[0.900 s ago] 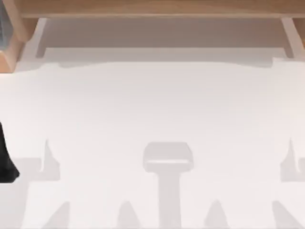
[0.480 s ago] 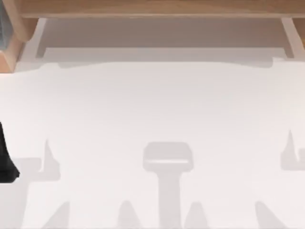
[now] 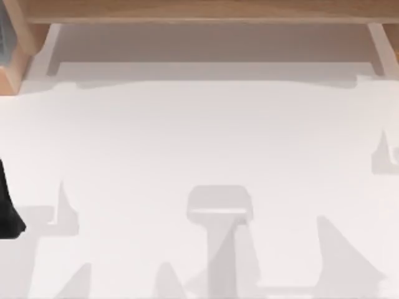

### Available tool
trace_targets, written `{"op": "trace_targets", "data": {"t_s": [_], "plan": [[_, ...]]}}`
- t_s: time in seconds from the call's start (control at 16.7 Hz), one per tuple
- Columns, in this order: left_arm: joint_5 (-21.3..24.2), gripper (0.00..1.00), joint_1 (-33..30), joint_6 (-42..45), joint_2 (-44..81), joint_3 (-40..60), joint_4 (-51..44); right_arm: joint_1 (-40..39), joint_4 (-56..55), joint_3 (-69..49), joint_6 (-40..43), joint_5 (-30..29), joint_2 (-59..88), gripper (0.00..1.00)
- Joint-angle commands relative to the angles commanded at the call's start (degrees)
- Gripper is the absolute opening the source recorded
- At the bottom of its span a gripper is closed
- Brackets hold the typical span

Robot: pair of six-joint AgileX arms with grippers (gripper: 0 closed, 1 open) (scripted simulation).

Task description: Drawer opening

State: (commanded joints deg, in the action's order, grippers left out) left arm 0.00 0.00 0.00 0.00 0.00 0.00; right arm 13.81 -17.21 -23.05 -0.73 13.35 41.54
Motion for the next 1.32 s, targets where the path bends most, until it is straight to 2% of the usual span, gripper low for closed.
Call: {"op": "trace_targets", "data": {"t_s": [0.3, 0.78, 1.02, 1.32], "plan": [[0.0, 1.0, 0.0, 0.0, 0.0, 0.0, 0.0, 4.08, -5.33, -7.01, -0.04, 4.18, 11.35, 1.0], [0.0, 1.0, 0.0, 0.0, 0.0, 0.0, 0.0, 4.49, -7.17, -8.58, 1.91, 4.79, 13.66, 1.0], [0.0, 1.0, 0.0, 0.0, 0.0, 0.0, 0.0, 5.93, -14.24, -13.86, 12.94, 6.21, 24.62, 1.0], [0.0, 1.0, 0.0, 0.0, 0.0, 0.0, 0.0, 8.6, -27.21, -23.21, 38.87, 8.28, 47.97, 1.0]]}}
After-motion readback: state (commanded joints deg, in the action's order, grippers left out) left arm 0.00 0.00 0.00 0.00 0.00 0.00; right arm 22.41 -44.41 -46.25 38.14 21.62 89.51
